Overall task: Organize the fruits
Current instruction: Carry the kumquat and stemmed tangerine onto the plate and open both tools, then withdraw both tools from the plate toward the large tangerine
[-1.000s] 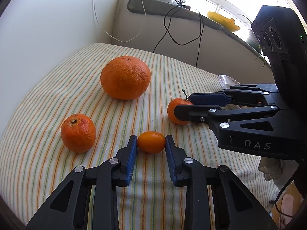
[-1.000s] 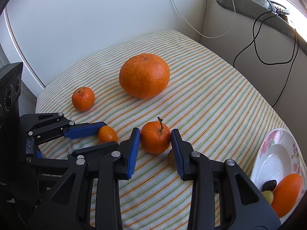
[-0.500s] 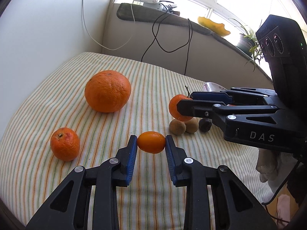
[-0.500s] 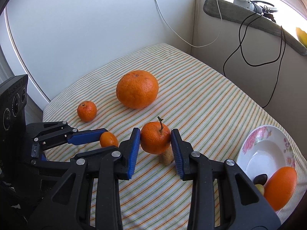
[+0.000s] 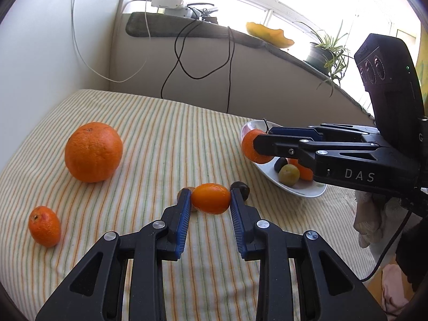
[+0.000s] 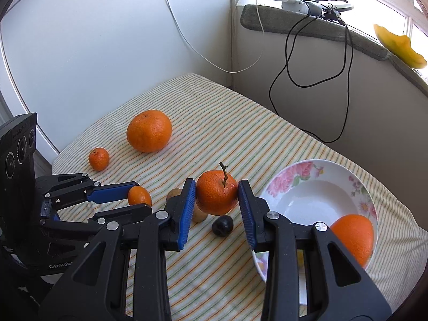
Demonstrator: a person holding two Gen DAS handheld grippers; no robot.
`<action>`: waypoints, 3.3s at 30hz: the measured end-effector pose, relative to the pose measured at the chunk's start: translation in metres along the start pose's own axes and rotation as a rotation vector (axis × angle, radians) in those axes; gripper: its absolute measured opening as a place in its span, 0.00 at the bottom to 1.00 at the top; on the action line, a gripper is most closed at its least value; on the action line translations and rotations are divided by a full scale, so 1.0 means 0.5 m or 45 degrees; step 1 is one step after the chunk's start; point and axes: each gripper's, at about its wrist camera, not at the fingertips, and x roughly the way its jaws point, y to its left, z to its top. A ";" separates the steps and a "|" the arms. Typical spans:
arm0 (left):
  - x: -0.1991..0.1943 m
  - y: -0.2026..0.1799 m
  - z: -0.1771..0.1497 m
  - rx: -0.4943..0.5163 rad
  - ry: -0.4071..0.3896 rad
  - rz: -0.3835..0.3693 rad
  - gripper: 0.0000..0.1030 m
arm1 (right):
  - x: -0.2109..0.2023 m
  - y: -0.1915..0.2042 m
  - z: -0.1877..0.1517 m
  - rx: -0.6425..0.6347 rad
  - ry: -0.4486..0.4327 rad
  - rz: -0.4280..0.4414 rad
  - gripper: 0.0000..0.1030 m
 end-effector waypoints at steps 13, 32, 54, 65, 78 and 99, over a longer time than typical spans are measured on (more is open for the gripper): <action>0.066 -0.096 0.039 0.105 0.014 -0.075 0.27 | -0.017 -0.117 -0.013 0.104 0.022 -0.082 0.33; 0.140 -0.150 0.046 0.155 0.069 -0.108 0.27 | 0.019 -0.177 -0.023 0.156 0.087 -0.076 0.33; 0.138 -0.155 0.052 0.137 0.070 -0.102 0.38 | 0.022 -0.192 -0.020 0.188 0.087 -0.062 0.41; 0.110 -0.144 0.045 0.120 0.052 -0.098 0.38 | -0.010 -0.202 -0.014 0.240 0.032 -0.085 0.60; 0.057 -0.123 0.038 0.088 0.009 -0.054 0.64 | -0.039 -0.178 -0.011 0.259 -0.005 -0.104 0.77; -0.018 0.032 0.056 -0.069 -0.028 0.135 0.77 | -0.021 -0.110 0.026 0.272 -0.009 0.055 0.84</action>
